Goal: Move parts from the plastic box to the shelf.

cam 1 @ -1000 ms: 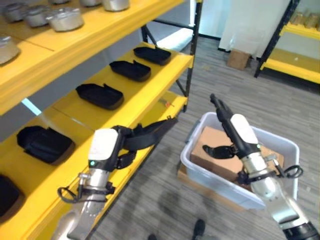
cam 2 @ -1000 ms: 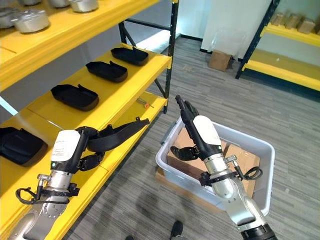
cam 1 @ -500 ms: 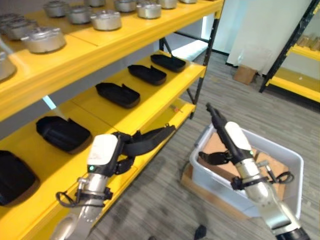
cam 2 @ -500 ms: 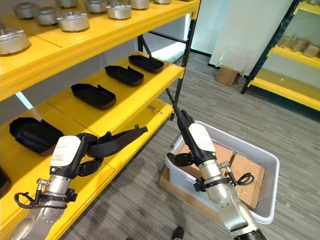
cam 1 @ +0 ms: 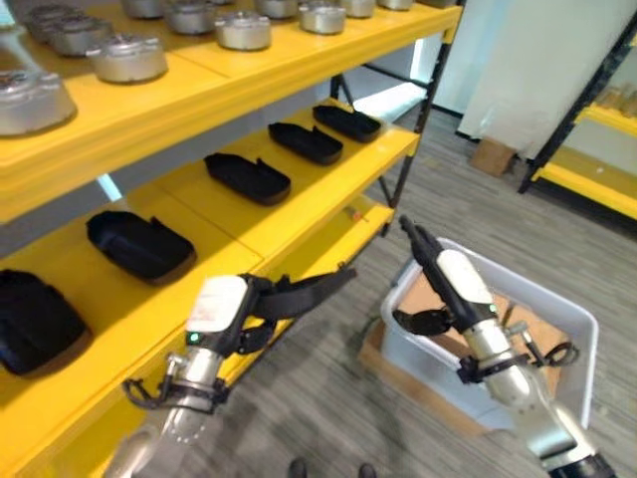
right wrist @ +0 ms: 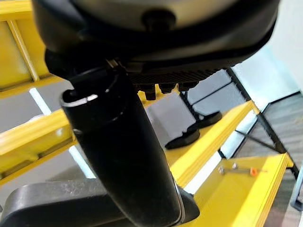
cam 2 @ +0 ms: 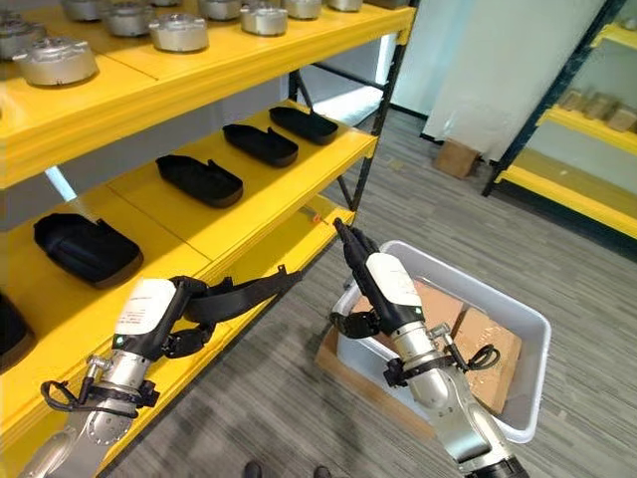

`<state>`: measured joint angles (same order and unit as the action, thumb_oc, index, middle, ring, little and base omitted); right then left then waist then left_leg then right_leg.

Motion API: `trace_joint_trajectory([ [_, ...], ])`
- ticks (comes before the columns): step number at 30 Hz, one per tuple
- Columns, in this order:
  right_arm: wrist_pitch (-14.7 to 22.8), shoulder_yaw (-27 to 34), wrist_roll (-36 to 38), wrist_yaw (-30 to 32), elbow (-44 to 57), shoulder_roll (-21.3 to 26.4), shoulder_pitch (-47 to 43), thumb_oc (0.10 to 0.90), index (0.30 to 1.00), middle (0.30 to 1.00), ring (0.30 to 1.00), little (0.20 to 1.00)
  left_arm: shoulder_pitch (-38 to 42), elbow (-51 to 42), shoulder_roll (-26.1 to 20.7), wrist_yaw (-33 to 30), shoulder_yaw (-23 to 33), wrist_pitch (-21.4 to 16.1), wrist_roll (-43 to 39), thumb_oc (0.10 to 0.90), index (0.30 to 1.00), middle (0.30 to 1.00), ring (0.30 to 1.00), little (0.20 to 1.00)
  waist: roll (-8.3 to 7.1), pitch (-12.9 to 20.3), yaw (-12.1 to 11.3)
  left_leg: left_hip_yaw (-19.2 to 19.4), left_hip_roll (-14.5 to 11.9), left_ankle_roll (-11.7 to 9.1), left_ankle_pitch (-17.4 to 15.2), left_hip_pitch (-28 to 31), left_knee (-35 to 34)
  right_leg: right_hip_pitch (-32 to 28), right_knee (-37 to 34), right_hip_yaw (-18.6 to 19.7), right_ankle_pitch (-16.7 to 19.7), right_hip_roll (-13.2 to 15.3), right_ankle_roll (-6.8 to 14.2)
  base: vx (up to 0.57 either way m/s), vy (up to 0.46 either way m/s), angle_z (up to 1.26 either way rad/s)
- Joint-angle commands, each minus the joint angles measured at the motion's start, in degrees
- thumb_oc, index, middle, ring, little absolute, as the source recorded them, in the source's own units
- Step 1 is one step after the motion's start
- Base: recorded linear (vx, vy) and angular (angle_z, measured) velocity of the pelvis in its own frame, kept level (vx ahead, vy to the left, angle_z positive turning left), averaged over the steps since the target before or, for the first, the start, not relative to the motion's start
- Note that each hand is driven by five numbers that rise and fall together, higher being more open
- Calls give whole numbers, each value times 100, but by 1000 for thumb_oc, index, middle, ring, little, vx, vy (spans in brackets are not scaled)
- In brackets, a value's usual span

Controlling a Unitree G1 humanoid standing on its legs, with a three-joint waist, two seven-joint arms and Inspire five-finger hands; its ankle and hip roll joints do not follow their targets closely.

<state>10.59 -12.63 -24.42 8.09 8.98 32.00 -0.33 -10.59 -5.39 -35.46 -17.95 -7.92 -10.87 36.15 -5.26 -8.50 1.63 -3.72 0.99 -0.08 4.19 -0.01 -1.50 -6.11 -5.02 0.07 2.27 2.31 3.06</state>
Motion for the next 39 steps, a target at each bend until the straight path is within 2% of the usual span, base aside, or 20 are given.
trace_joint_trajectory([
  [1,435,380,397,365,347,148,-582,900,1000,1000,1000,1000,411,-607,-204,-322,137,-415,-389,400,300,300,300,300,26,554,-26,148,197,239,-130,-77,-153,379,576,-98,-389,-202,45,-99,-232,32],
  [6,465,389,479,425,441,237,-706,900,1000,1000,1000,1000,345,-714,-248,-324,195,-425,-436,400,300,300,300,300,61,396,-162,-153,132,65,130,-329,-77,234,349,-551,-358,-236,-57,-98,-161,35],
  [9,447,376,446,500,433,310,-832,900,1000,1000,1000,1000,362,-777,-284,-346,179,-418,-423,400,300,300,300,300,154,238,-292,-442,175,-92,319,-518,-51,179,261,-916,-400,-239,-109,-101,-87,63],
  [13,455,430,394,563,413,379,-769,900,1000,1000,1000,1000,304,-857,-324,-349,169,-450,-351,400,300,300,300,300,285,132,-310,-785,288,-204,570,-664,-119,144,197,-1331,-404,-227,-142,-133,-14,78],
  [14,444,501,373,628,423,466,-769,900,1000,1000,1000,1000,326,-895,-356,-350,167,-441,-342,400,300,300,300,300,325,-26,-267,-508,298,-186,521,-857,108,263,283,-1548,-364,-115,-144,-262,50,70],
  [16,406,530,316,681,393,515,-774,900,1000,1000,1000,1000,294,-907,-366,-374,232,-455,-340,400,300,300,300,300,288,-74,-178,92,35,-114,211,-886,525,423,350,-1698,-307,59,-130,-242,57,96],
  [17,408,526,313,685,388,512,-782,900,1000,1000,1000,1000,290,-912,-368,-374,240,-457,-340,400,300,300,300,300,290,-75,-177,98,34,-107,206,-926,575,442,356,-1700,-291,59,-132,-114,37,119],
  [18,399,526,299,697,365,500,-769,900,1000,1000,1000,1000,242,-920,-372,-400,296,-493,-349,400,300,300,300,300,261,-82,-209,125,-39,-116,29,-905,782,470,375,-1747,-290,127,-142,-72,42,96],
  [19,404,565,308,713,354,482,-686,900,1000,1000,1000,1000,222,-886,-362,-452,352,-489,-350,400,300,300,300,300,193,-82,-210,142,-224,-168,-238,-805,1024,449,394,-1867,-283,266,-155,-64,59,63],
  [20,415,603,351,713,355,472,-632,900,1000,1000,1000,1000,203,-856,-370,-474,387,-475,-358,400,300,300,300,300,167,-82,-192,182,-408,-191,-312,-754,1128,437,424,-1946,-295,329,-168,-34,43,47],
  [21,416,606,355,709,359,470,-624,900,1000,1000,1000,1000,197,-860,-374,-473,388,-474,-359,400,300,300,300,300,171,-85,-185,170,-415,-198,-329,-755,1147,428,432,-1957,-306,321,-172,-4,105,55],
  [22,395,696,434,692,335,478,-502,900,1000,1000,1000,1000,165,-846,-371,-487,454,-467,-395,400,300,300,300,300,151,-55,-142,300,-913,-270,-288,-601,1152,413,487,-2116,-352,448,-172,16,143,72],
  [23,378,735,473,683,316,483,-442,900,1000,1000,1000,1000,145,-830,-370,-491,492,-462,-424,400,300,300,300,300,178,-36,-119,334,-1185,-344,-166,-505,1096,385,523,-2179,-391,491,-175,40,228,63],
  [24,354,821,509,694,291,501,-368,900,1000,1000,1000,1000,92,-810,-353,-498,565,-466,-466,400,300,300,300,300,225,0,-96,323,-1428,-436,-12,-404,981,353,573,-2231,-443,528,-157,40,130,55],
  [25,353,824,514,690,302,507,-352,900,1000,1000,1000,1000,76,-822,-349,-492,568,-466,-471,400,300,300,300,300,239,2,-85,311,-1446,-456,20,-373,923,347,586,-2245,-456,511,-167,116,323,63],
  [26,304,1017,548,735,218,520,-179,900,1000,1000,1000,1000,-64,-812,-334,-481,760,-458,-529,400,300,300,300,300,433,121,-74,194,-1598,-594,150,-162,338,304,728,-2370,-525,622,-62,127,328,76],
  [29,284,1144,499,730,200,507,-34,900,1000,1000,1000,1000,-131,-820,-294,-433,816,-438,-536,400,300,300,300,300,512,208,-69,326,-1508,-610,119,-32,6,252,788,-2461,-492,717,11,118,310,55],
  [30,244,1225,438,723,150,399,129,900,1000,1000,1000,1000,-160,-792,-256,-406,816,-467,-641,400,300,300,300,300,539,275,-106,265,-1335,-590,69,117,-260,207,782,-2535,-422,829,87,91,277,33],
  [34,185,1293,420,713,73,264,221,900,1000,1000,1000,1000,-175,-776,-331,-383,845,-452,-638,400,300,300,300,300,448,337,-155,314,-1052,-458,-111,192,-323,174,752,-2578,-246,1059,273,67,225,28],
  [39,110,1264,325,634,25,48,279,900,1000,1000,1000,1000,-308,-821,-417,-432,1037,-425,-526,400,300,300,300,300,232,356,-268,381,-607,-181,-446,210,-186,131,743,-2531,4,1481,539,55,264,15],
])
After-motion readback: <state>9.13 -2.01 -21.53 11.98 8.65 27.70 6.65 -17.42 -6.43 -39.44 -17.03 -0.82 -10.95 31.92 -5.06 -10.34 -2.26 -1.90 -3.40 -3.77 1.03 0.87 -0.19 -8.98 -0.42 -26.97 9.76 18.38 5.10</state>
